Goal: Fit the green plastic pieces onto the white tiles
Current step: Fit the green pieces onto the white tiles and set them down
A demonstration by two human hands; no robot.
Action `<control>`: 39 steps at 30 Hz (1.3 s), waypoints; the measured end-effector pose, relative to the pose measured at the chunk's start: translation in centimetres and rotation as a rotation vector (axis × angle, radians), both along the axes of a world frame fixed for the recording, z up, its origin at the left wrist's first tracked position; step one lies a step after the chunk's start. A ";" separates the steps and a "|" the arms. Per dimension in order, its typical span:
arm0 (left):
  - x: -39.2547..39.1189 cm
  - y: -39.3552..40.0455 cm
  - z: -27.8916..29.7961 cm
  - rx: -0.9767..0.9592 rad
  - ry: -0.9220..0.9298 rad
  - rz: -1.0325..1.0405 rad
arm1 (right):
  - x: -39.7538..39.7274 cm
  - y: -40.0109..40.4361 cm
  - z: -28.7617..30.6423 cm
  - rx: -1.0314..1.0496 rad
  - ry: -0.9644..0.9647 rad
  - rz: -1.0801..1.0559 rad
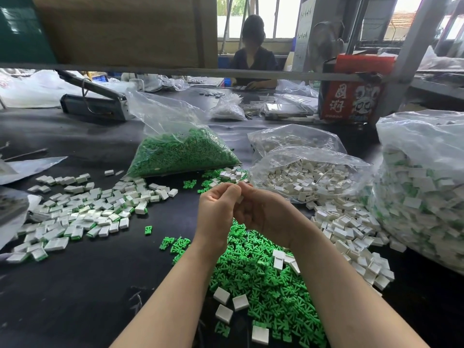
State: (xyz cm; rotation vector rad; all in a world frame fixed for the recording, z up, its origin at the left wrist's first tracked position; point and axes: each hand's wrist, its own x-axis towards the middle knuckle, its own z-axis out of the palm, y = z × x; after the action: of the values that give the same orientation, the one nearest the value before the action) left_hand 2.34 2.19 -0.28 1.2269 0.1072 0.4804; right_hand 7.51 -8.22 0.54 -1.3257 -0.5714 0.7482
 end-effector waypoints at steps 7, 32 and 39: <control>-0.1 0.2 -0.1 0.009 -0.004 -0.023 | 0.1 -0.2 0.1 -0.014 0.018 0.014; 0.1 0.5 -0.2 -0.032 0.060 -0.041 | -0.4 0.0 0.3 0.033 0.186 -0.015; -0.2 0.8 0.2 -0.004 0.035 -0.088 | -0.2 -0.2 0.6 0.131 0.302 0.046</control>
State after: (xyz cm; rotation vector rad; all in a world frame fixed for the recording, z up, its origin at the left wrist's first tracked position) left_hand 2.14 2.96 -0.04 1.2311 0.0836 0.3817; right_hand 7.29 -8.46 1.14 -1.0565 -0.4022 0.9140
